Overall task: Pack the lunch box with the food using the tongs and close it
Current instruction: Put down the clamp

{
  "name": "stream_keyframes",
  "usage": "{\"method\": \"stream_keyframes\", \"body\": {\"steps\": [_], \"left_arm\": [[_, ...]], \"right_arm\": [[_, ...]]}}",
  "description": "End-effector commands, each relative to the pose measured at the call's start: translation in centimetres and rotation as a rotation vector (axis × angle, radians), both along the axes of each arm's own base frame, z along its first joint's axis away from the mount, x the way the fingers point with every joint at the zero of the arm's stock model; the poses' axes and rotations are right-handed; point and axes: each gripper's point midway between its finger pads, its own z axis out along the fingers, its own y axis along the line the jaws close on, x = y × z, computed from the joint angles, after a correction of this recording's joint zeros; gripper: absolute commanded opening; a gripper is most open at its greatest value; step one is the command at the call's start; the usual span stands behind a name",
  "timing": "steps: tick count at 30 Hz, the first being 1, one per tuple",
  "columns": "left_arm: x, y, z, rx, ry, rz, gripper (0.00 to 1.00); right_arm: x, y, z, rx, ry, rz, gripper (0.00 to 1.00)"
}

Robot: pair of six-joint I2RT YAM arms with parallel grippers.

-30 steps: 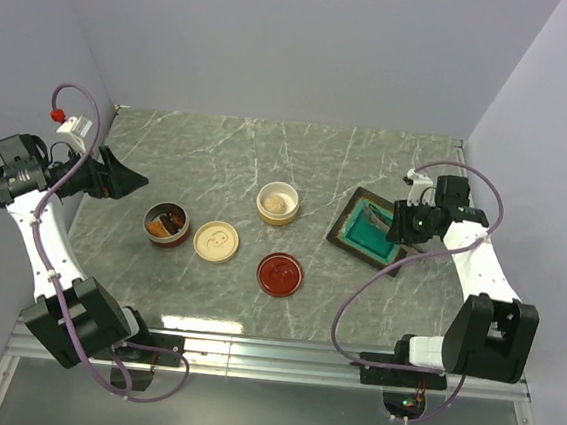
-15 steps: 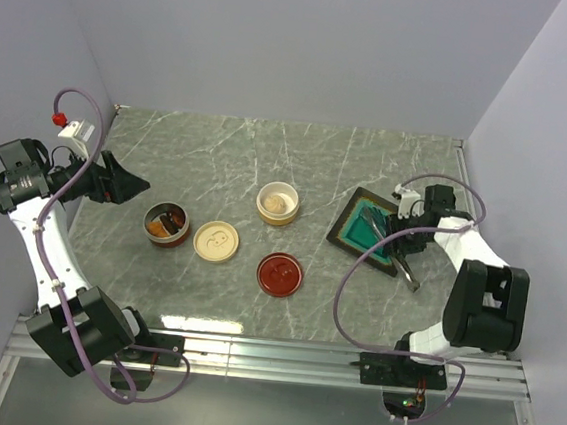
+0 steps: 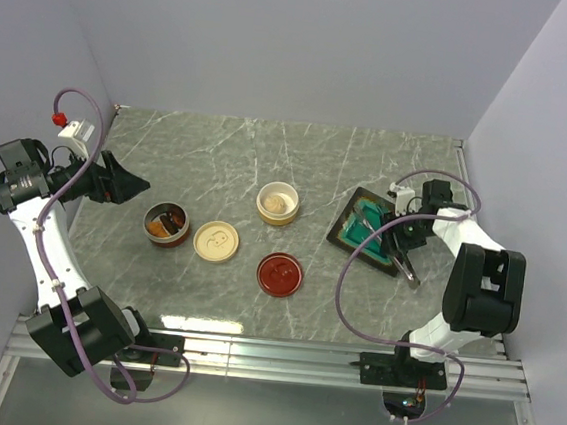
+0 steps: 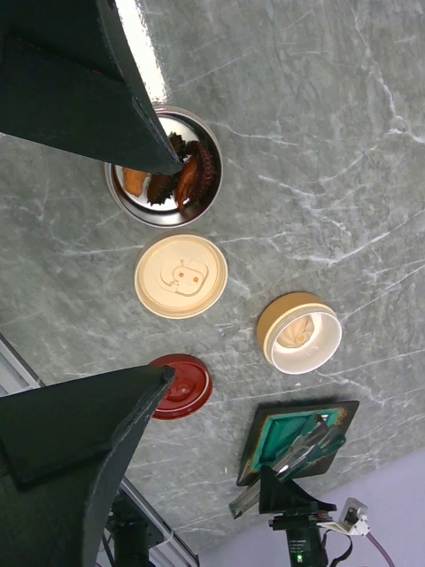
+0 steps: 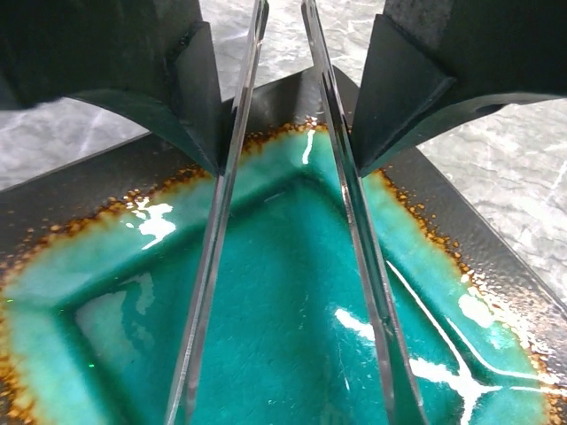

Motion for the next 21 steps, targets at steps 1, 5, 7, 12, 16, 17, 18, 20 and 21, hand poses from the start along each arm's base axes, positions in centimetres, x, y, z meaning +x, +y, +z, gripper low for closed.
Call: {"method": "stream_keyframes", "body": {"steps": [1,5,7,12,16,17,18,20,21], "left_arm": [[0.3,-0.1,1.4,0.025,-0.055,-0.013,0.95],[0.4,-0.1,1.6,0.021,-0.054,-0.014,0.95],[0.4,-0.2,1.7,0.019,-0.053,-0.020,0.95],[0.1,-0.3,2.1,0.046,-0.062,-0.023,0.96],[0.0,-0.3,2.4,0.051,-0.070,-0.021,0.96],[0.0,-0.4,2.7,0.052,-0.075,-0.022,0.97],[0.0,-0.4,2.7,0.049,-0.076,-0.026,0.97],[-0.2,-0.6,3.0,0.053,-0.081,-0.036,0.99],[-0.2,-0.6,3.1,0.054,-0.084,-0.042,0.99]], "right_arm": [[0.4,-1.4,0.5,-0.060,-0.001,0.007,0.69],[0.5,-1.3,0.7,-0.053,-0.001,0.006,0.72],[0.7,-1.2,0.8,-0.046,0.000,0.004,0.73],[1.1,-0.7,1.5,-0.021,-0.005,-0.003,0.90],[1.0,-0.7,2.6,-0.021,-0.015,0.000,0.92],[1.2,-0.7,3.4,-0.023,-0.033,-0.002,0.93],[1.3,-0.7,3.9,-0.024,-0.045,-0.002,0.93],[1.6,-0.8,5.6,-0.033,-0.088,-0.005,0.93],[1.8,-0.9,6.2,-0.037,-0.104,-0.008,0.94]]}}
